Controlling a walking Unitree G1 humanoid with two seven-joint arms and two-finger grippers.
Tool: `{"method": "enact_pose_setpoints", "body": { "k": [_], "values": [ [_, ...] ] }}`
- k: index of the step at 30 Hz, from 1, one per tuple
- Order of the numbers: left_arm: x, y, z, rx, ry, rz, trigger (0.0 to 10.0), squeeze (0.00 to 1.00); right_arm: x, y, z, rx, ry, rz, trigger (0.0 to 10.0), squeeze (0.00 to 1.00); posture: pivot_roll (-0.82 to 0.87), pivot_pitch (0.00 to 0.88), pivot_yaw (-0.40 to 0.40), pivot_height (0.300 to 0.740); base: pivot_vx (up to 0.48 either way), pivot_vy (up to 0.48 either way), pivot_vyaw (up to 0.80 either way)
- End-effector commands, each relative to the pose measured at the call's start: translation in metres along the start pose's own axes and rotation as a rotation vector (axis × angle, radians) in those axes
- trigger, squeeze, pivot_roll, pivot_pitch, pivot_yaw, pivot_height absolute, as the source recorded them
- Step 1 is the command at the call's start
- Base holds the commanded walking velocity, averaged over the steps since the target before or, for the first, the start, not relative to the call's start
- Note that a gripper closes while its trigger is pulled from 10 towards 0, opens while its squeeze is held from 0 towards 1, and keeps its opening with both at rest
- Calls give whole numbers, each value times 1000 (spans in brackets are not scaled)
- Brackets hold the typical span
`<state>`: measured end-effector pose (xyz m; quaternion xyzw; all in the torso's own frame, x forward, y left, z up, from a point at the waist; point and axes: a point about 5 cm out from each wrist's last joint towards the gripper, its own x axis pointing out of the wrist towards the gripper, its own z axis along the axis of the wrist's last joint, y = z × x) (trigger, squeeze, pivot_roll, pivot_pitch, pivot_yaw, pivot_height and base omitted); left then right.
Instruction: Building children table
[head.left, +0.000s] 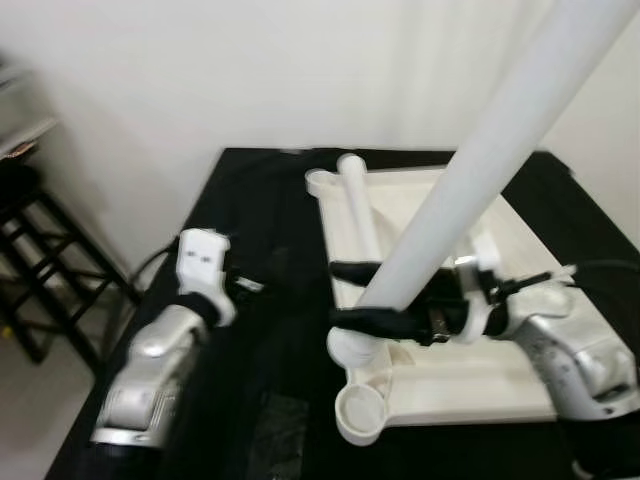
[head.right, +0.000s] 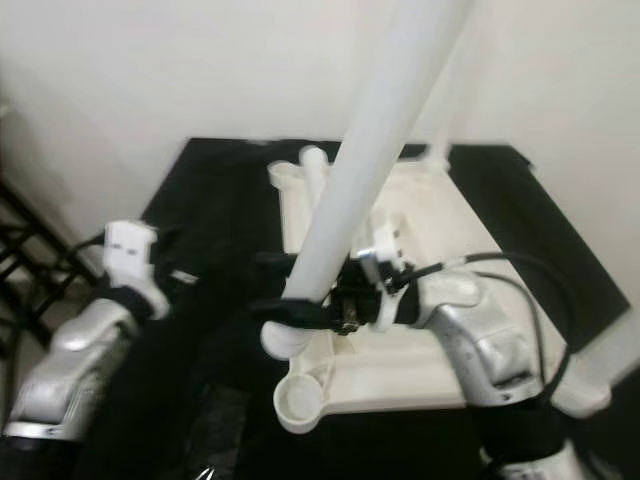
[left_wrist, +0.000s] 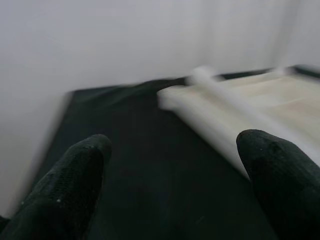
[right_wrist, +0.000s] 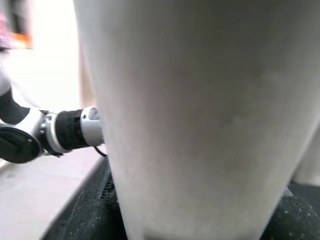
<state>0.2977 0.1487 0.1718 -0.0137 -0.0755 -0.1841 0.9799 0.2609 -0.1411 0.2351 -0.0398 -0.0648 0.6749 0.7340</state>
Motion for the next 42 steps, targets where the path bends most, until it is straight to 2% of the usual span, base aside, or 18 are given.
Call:
{"method": "enact_pose_setpoints", "body": {
  "k": [1, 7, 8, 11, 12, 16, 22, 25, 32, 42],
  "values": [
    [-2, 1, -4, 21, 31, 6, 10000, 0, 4, -1, -3, 2, 15, -1, 10000, 0, -35, 57, 20, 740, 0, 0, 0],
    [-10, 3, -11, 55, 85, -7, 10000, 0, -1, -5, -11, 31, 48, -14, 10000, 0, -26, 62, 17, 740, 0, 0, 0],
    [-14, 2, -15, 56, 111, -26, 10000, 0, -9, 1, -11, 70, 75, 40, 10000, 0, -24, 67, 17, 740, 0, 0, 0],
    [-19, -3, -19, 42, 139, -71, 10000, 0, -20, 10, -13, 136, 120, 116, 10000, 0, -24, 69, 18, 740, 0, 0, 0],
    [-19, -3, -19, 42, 139, -71, 10000, 0, -20, 10, -13, 136, 120, 116, 10000, 0, -24, 69, 18, 740, 0, 0, 0],
    [-26, -15, -26, 37, 175, -182, 10000, 0, -30, 20, -17, 177, 185, 183, 10000, 0, -25, 73, 21, 740, 0, 0, 0],
    [-31, -18, -32, 33, 195, -200, 10000, 0, -40, 17, -22, 181, 216, 129, 10000, 0, -29, 76, 22, 740, 0, 0, 0],
    [-33, -18, -30, -11, 183, -202, 10000, 0, -42, 14, -19, 174, 194, 96, 10000, 0, -40, 77, 21, 740, 0, -297, 0],
    [-32, -19, -33, 2, 197, -204, 10000, 0, -41, 15, -15, 166, 173, 97, 10000, 0, -42, 74, 29, 740, 0, -425, 0],
    [-30, -18, -36, 0, 220, -180, 10000, 0, -32, 15, -17, 157, 167, 123, 10000, 0, -41, 75, 26, 740, 0, 0, 0]
  ]
}}
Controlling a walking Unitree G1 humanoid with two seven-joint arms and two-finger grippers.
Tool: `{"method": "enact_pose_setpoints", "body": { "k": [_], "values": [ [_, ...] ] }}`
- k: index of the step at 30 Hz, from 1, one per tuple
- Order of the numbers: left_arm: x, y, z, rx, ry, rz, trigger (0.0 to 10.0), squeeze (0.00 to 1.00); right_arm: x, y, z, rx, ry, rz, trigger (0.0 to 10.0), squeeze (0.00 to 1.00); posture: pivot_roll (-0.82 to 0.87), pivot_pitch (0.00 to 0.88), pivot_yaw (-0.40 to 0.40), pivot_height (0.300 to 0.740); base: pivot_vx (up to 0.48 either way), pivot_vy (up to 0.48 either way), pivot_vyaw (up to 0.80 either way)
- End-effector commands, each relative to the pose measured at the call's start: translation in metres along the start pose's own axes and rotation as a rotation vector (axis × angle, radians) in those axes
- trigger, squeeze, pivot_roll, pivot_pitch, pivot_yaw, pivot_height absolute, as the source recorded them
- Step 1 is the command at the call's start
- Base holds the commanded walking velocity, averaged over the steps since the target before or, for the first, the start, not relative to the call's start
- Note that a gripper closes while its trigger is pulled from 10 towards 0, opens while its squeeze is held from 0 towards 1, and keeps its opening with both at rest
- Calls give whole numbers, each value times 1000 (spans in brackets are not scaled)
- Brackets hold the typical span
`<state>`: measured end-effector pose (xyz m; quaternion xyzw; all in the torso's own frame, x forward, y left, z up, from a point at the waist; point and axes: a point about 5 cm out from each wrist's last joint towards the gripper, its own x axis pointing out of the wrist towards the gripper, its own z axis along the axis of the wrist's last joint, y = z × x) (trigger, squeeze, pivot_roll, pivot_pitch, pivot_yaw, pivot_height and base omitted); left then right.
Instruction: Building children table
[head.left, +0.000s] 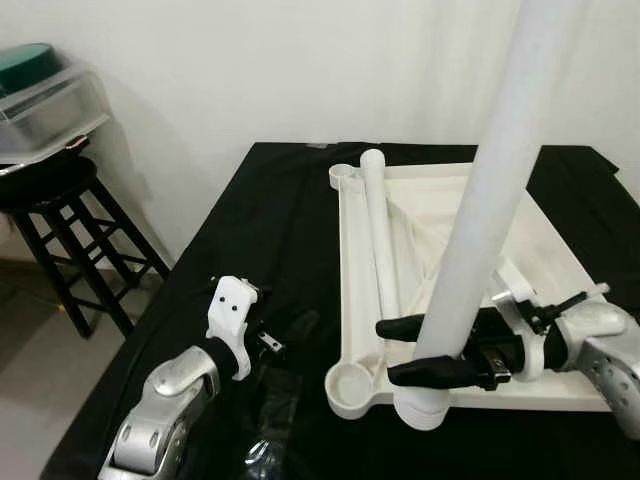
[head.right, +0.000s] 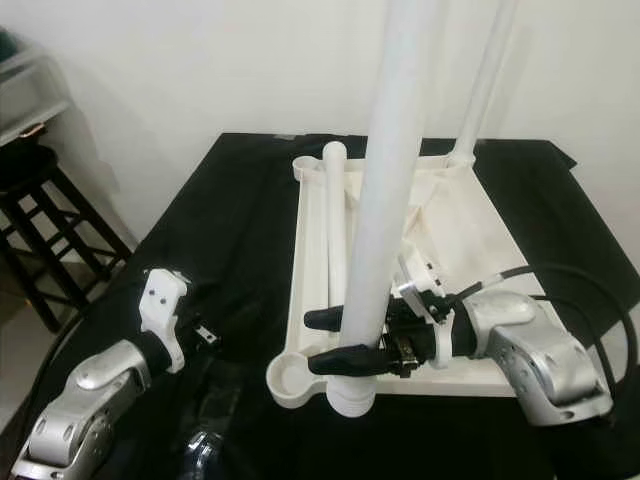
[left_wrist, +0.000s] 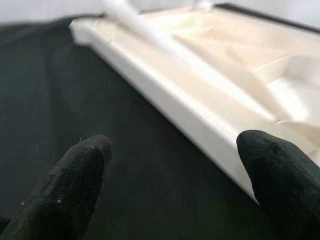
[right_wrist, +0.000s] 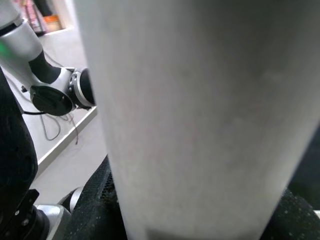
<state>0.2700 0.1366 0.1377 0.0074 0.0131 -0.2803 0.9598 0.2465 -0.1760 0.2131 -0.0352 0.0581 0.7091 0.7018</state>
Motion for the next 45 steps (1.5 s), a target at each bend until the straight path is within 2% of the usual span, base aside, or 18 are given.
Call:
{"method": "enact_pose_setpoints", "body": {
  "k": [1, 21, 31, 36, 37, 38, 45],
  "values": [
    [-3, 3, -7, 0, 39, 19, 10000, 0, 5, 0, 2, -19, 2, 18, 10000, 0, -41, 75, 26, 740, 0, 0, 0],
    [-5, 5, -12, 1, 58, 41, 10000, 0, 11, -8, 2, -28, 7, 30, 10000, 0, -20, 78, 31, 740, 0, 0, 0],
    [-14, 1, -15, 0, 75, 34, 10000, 0, 11, -17, 2, -37, 21, 18, 10000, 0, -6, 105, 33, 740, 0, 0, 0],
    [-16, 1, -16, 3, 81, 31, 10000, 0, 18, -16, 2, -37, 3, 37, 10000, 0, -5, 111, 34, 740, 0, 0, 0],
    [-19, 2, -16, 5, 88, 38, 10000, 0, 35, -8, -1, -25, -4, 107, 10000, 0, 4, 127, 34, 740, 0, 0, 0],
    [-19, 2, -16, 6, 89, 42, 10000, 0, 42, -4, -4, -19, 0, 141, 10000, 0, 7, 130, 32, 740, 0, 0, 0],
    [-20, 2, -16, 8, 88, 47, 10000, 0, 48, 1, -9, -16, 34, 186, 10000, 0, 9, 135, 29, 740, 0, 0, 0]
  ]
}}
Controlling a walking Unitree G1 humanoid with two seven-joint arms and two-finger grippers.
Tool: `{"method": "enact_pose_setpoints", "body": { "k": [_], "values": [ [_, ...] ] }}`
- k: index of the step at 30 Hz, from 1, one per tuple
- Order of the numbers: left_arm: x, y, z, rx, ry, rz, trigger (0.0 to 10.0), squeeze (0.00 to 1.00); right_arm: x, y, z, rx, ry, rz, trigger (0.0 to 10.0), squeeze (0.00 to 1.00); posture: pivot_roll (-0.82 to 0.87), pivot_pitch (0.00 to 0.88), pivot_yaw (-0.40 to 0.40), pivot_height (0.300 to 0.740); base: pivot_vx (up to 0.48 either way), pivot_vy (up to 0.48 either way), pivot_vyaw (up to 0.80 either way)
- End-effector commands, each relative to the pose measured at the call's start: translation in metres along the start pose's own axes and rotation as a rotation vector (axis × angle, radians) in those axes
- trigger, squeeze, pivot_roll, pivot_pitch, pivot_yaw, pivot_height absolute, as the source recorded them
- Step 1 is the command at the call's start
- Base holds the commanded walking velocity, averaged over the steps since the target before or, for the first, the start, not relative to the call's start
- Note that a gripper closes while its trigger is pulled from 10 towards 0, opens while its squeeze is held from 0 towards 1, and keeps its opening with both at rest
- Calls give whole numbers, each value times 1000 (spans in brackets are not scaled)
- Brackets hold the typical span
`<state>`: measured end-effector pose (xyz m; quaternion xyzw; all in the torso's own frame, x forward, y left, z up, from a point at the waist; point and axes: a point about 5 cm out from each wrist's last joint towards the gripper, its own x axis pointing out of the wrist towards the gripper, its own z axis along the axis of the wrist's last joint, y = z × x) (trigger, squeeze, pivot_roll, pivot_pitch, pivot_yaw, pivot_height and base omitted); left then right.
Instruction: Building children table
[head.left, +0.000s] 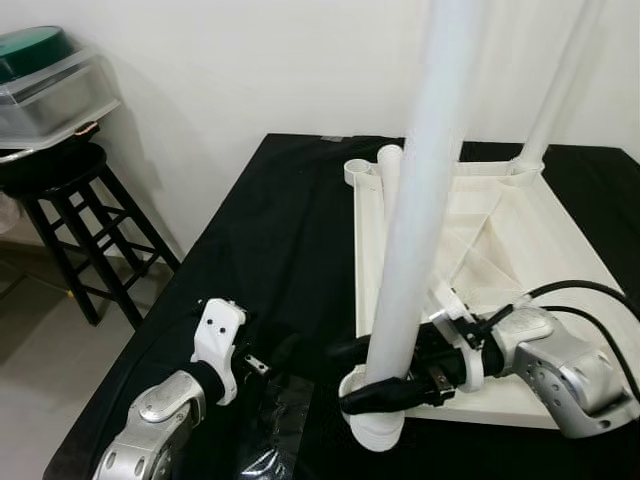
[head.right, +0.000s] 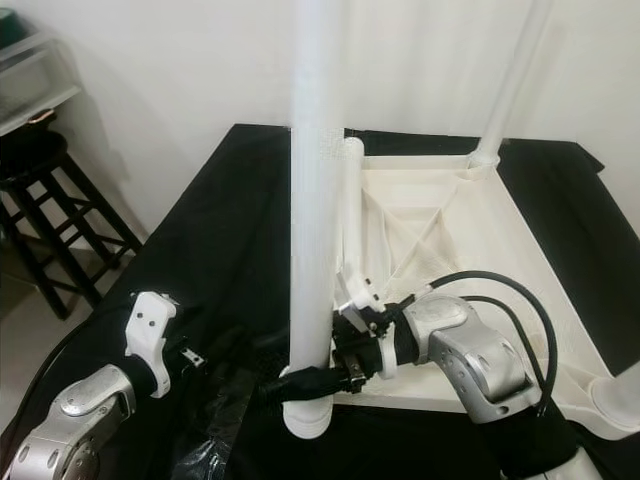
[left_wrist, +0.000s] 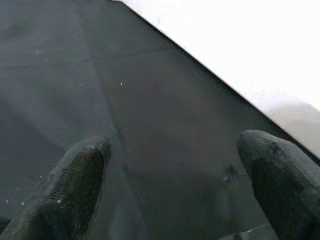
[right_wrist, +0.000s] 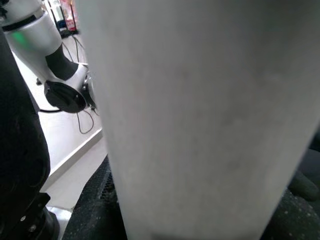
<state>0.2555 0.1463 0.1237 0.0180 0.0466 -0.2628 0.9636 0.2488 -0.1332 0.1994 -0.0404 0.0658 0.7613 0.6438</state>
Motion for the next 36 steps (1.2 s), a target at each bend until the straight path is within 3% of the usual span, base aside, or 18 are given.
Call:
{"method": "enact_pose_setpoints", "body": {
  "k": [1, 6, 8, 13, 22, 28, 33, 36],
  "values": [
    [-3, 2, -2, 7, 18, 11, 10000, 0, 5, 3, -1, -9, 13, 30, 10000, 0, 9, 135, 29, 740, 0, 0, 0],
    [-4, 0, -2, 6, 17, 15, 10000, 0, 6, -1, -6, -32, 56, 14, 10000, 0, 7, 145, 25, 740, 0, 0, 0],
    [-5, -2, -2, 5, 17, 14, 10000, 0, 6, -10, -6, -40, 52, -20, 10000, 0, 12, 151, 25, 740, 0, 0, 0],
    [-7, -3, 0, 4, 15, 12, 10000, 0, 3, -21, -8, 13, -13, -50, 10000, 0, 13, 161, 26, 740, 0, 0, 0],
    [-14, -5, 2, 5, 18, 10, 10000, 0, 1, -24, -16, 90, -37, -23, 10000, 0, 34, 189, 28, 740, 0, 0, 0],
    [-23, -7, 3, 8, 30, 12, 10000, 0, -4, -40, -10, 32, 54, 1, 10000, 0, 51, 213, 21, 740, 0, 0, 0],
    [-24, -8, 4, 8, 31, 12, 10000, 0, -5, -41, -8, 16, 74, 11, 10000, 0, 55, 218, 19, 740, 0, 0, 0],
    [-29, -9, 5, 10, 37, 16, 10000, 0, -4, -43, 3, -87, 194, 97, 10000, 0, 61, 234, 12, 740, 0, 0, 0]
  ]
}}
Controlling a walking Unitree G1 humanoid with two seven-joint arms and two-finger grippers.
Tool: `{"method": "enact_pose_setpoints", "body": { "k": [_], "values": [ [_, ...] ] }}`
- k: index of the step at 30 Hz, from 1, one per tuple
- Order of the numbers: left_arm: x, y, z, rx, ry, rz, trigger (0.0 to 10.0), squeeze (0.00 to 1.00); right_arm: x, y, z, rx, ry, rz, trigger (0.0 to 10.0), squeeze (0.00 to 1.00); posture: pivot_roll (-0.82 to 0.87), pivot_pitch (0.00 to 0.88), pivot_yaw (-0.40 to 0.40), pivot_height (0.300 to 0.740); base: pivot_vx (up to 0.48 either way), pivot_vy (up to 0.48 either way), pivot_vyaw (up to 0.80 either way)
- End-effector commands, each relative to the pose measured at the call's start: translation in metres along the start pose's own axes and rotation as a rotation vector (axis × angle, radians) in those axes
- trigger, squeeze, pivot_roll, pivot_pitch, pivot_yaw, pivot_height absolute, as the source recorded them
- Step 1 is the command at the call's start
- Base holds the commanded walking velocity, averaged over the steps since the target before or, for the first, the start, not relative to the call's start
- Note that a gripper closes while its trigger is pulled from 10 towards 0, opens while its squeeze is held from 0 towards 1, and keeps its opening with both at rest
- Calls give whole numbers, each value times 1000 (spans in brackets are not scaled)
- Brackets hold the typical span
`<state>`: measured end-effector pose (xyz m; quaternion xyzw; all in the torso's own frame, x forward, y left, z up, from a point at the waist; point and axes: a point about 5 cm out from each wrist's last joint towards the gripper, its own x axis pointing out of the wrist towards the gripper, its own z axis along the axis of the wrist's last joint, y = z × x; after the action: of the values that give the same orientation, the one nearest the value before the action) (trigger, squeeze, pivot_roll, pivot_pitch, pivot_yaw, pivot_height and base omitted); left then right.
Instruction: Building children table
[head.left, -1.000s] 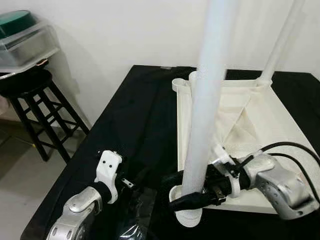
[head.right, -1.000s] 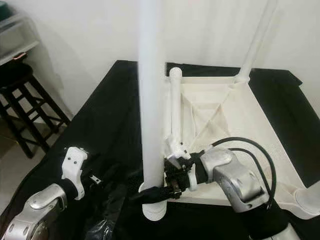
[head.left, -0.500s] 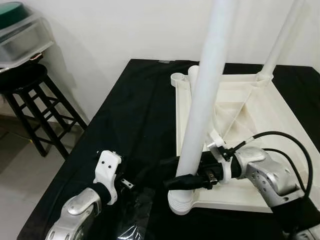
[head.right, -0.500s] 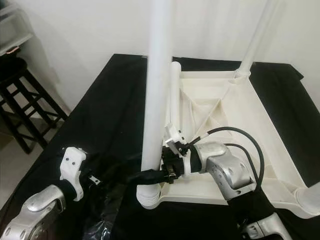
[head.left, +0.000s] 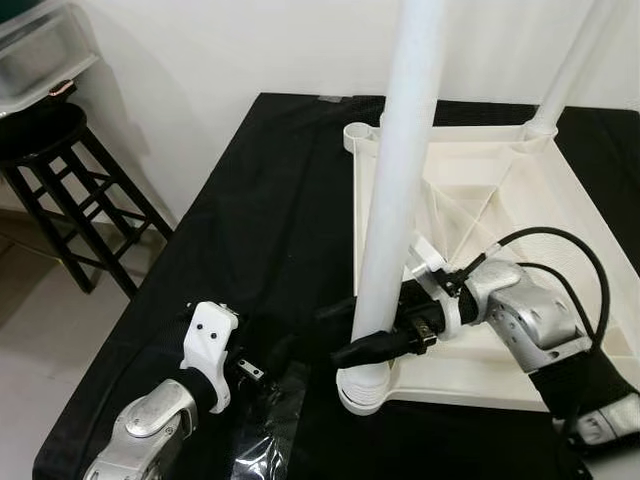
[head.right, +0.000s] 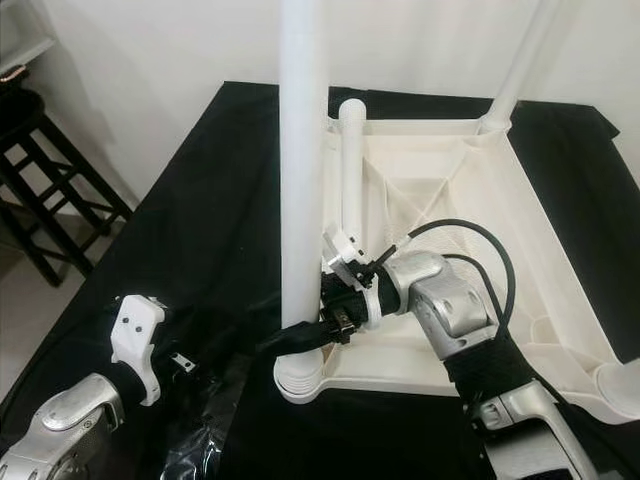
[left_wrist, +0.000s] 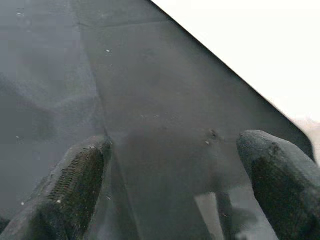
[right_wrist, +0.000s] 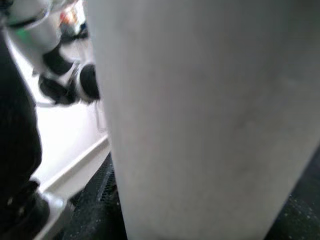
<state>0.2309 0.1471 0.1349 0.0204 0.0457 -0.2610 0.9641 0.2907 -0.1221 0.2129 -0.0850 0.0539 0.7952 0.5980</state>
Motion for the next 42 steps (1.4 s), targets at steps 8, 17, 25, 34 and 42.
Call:
{"method": "enact_pose_setpoints", "body": {
  "k": [8, 17, 25, 34, 42],
  "values": [
    [-8, 2, -3, 5, 39, 14, 10000, 0, -3, 2, -11, -20, 171, 27, 10000, 0, 62, 234, 11, 740, 0, 0, 0],
    [-12, 1, -3, 6, 45, 25, 10000, 0, 17, 30, -38, -37, 173, 97, 10000, 0, 62, 240, 2, 740, 0, 0, 0],
    [-12, 1, -4, 5, 49, 27, 10000, 0, 16, 44, -49, -22, 150, 50, 10000, 0, 56, 231, 5, 740, 0, 0, 0],
    [-11, 0, -2, 4, 48, 24, 10000, 0, 10, 40, -52, -36, 175, -111, 10000, 0, 50, 220, 0, 740, 0, 0, 0],
    [-11, 12, 2, 4, 21, 60, 10000, 0, 39, 68, -86, 306, 252, -1164, 10000, 0, 24, 206, -26, 740, 0, 0, 0]
  ]
}}
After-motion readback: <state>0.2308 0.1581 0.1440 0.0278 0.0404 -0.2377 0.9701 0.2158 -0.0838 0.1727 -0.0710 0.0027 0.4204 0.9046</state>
